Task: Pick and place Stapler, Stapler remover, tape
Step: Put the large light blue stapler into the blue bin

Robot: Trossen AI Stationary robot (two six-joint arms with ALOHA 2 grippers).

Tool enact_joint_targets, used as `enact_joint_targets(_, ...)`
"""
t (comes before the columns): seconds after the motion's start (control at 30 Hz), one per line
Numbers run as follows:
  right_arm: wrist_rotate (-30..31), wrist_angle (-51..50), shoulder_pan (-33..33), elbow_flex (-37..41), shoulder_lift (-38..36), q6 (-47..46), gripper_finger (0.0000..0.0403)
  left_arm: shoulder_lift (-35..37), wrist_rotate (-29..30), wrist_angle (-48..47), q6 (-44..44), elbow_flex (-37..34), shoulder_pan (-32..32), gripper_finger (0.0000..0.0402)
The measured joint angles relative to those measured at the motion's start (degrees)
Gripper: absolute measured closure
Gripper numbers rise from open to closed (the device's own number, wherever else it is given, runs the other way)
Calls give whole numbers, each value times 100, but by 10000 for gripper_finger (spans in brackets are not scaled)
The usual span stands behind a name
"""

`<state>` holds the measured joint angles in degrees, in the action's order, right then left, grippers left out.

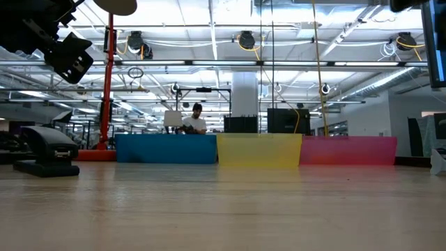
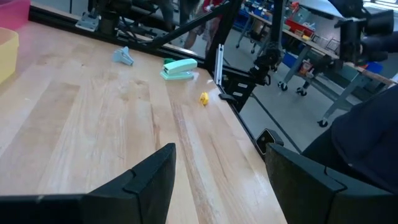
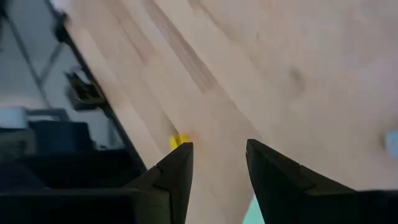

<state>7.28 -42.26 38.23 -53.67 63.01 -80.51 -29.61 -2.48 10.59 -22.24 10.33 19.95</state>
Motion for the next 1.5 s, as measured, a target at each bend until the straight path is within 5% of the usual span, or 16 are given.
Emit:
enact_joint_targets(0.27, -157, -245, 958, -283, 855, -1305, 261, 0, 0, 0, -28, 0, 0, 156)
enact_joint_targets(0.6, -292, -2792, 1488, -2138, 2131, -2042, 261, 0, 2, 0, -103, 0, 0, 156)
enact_joint_targets(1.0, -1641, -2419, 1509, -1486, 2188, -1601, 261, 0, 2, 0, -95, 0, 0, 156)
enact_joint_targets(1.5, -1933, -2279, 1489, -1192, 1861, -2378, 261, 0, 4, -2, 73, 0, 2, 156)
